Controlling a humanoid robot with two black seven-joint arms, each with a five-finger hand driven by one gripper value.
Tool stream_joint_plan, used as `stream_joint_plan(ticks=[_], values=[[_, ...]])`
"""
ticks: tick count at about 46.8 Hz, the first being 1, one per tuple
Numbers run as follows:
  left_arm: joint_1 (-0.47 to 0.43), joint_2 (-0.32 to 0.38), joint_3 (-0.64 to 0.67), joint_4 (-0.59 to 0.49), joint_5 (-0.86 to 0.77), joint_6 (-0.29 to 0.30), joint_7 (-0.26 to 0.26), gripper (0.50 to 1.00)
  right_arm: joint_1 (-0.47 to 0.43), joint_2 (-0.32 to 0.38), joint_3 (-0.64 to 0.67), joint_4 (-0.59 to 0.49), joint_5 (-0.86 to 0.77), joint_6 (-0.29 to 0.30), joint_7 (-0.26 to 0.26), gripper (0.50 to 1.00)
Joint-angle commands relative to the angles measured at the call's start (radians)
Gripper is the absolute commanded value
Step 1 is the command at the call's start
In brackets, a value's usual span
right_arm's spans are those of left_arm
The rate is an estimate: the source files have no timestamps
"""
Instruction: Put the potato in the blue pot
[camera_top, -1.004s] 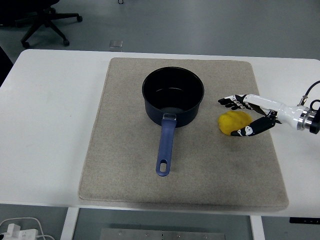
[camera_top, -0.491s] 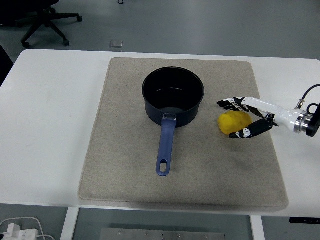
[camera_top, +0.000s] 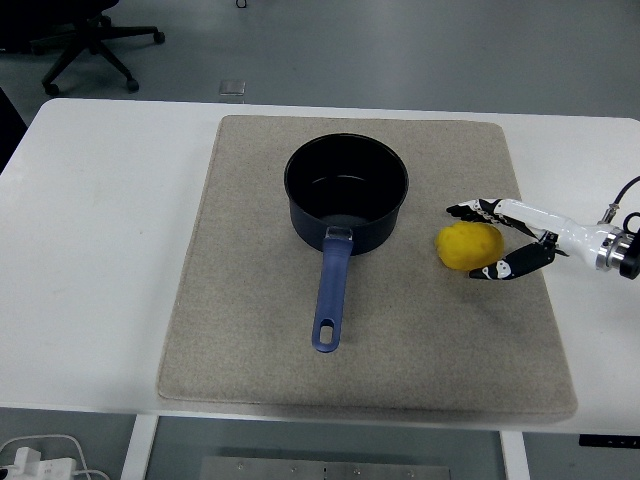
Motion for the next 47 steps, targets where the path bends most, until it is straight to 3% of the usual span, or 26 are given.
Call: stream_joint_plan(ticks=[1, 6, 10, 17, 19, 22, 25, 47], values=[[0.0, 0.0, 0.0, 0.0, 0.0, 0.0, 0.001, 0.996, 0.0, 0.0, 0.004, 0.001, 0.002, 0.0, 0.001, 0.911], [0.0, 0.0, 0.0, 0.0, 0.0, 0.0, -0.001, 0.996, -0.002, 0.0, 0.002, 0.001, 0.001, 0.0, 0.004, 0.891], [0.0, 0.0, 0.0, 0.002, 0.0, 0.0, -0.001, 0.996, -0.005, 0.009, 0.002, 0.0, 0.001, -0.023, 0.007, 0.809], [0.0, 0.0, 0.0, 0.0, 0.0, 0.0, 0.001, 0.996, -0.015, 0.026, -0.001, 0.0, 0.001, -0.065, 0.018, 0.779], [0.0, 0.0, 0.0, 0.0, 0.0, 0.0, -0.001, 0.996, -0.022, 0.025, -0.001, 0.0, 0.001, -0.065, 0.018, 0.742], [0.0, 0.0, 0.0, 0.0, 0.0, 0.0, 0.001, 0.996, -0.022, 0.026, -0.001, 0.0, 0.001, -0.068, 0.018, 0.605], [0.0, 0.0, 0.0, 0.0, 0.0, 0.0, 0.001, 0.996, -0.022, 0.026, -0.001, 0.0, 0.001, -0.068, 0.019, 0.501], [0.0, 0.0, 0.002, -0.001, 0.002, 0.0, 0.001, 0.996, 0.03, 0.011, 0.021, -0.006, 0.022, -0.04, 0.018, 0.5]])
